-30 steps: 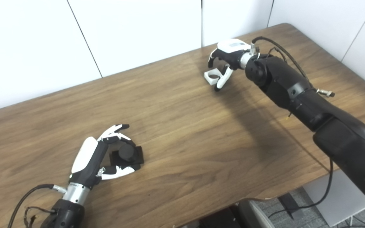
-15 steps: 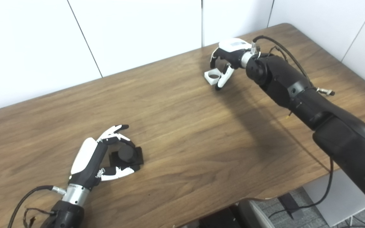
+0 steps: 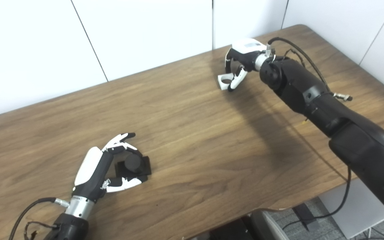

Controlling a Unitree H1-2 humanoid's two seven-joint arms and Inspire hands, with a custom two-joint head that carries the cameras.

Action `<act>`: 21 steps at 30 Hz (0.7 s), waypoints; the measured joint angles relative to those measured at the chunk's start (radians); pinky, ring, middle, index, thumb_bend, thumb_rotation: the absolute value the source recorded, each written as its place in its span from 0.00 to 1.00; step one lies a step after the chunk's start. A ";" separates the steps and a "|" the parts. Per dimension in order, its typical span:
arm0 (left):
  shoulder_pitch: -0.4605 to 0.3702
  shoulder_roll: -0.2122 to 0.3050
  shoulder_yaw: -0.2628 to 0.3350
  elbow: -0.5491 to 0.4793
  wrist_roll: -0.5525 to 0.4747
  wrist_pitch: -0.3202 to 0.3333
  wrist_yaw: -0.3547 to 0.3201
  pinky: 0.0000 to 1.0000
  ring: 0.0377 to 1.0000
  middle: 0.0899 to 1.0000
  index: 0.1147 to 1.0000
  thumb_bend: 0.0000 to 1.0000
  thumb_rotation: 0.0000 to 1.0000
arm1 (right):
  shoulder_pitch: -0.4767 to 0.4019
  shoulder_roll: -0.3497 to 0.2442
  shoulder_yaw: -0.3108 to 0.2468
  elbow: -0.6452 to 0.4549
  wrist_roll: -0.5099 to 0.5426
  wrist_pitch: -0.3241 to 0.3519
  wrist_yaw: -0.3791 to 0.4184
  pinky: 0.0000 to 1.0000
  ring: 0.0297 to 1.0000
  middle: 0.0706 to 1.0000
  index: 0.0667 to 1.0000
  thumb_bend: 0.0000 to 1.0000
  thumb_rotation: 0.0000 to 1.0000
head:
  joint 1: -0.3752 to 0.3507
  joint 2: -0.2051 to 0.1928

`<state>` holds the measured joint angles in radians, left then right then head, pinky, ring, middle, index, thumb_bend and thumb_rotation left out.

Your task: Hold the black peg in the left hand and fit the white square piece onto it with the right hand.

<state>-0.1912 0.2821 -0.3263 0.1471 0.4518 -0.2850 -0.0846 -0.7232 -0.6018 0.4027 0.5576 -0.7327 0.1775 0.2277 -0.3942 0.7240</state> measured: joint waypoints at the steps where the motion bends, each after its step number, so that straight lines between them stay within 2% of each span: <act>1: 0.000 0.000 0.000 0.000 0.000 0.000 0.000 0.80 0.90 0.86 0.43 0.52 0.07 | 0.001 0.000 0.000 0.000 0.000 0.000 -0.003 0.69 0.80 0.78 0.45 0.52 0.14 | 0.000 0.000; 15: 0.002 0.000 0.000 -0.003 -0.001 0.001 -0.001 0.81 0.91 0.86 0.43 0.52 0.07 | 0.016 -0.004 0.000 -0.002 0.000 -0.031 -0.055 0.68 0.80 0.76 0.44 0.52 0.14 | 0.006 0.008; 21: 0.001 0.000 0.000 -0.002 -0.001 0.000 0.001 0.80 0.90 0.86 0.42 0.52 0.07 | 0.043 -0.004 -0.029 -0.031 0.014 -0.029 -0.065 0.71 0.81 0.77 0.44 0.52 0.14 | 0.000 0.009</act>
<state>-0.1901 0.2820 -0.3266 0.1451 0.4511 -0.2851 -0.0836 -0.6802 -0.6057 0.3734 0.5265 -0.7192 0.1485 0.1625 -0.3942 0.7332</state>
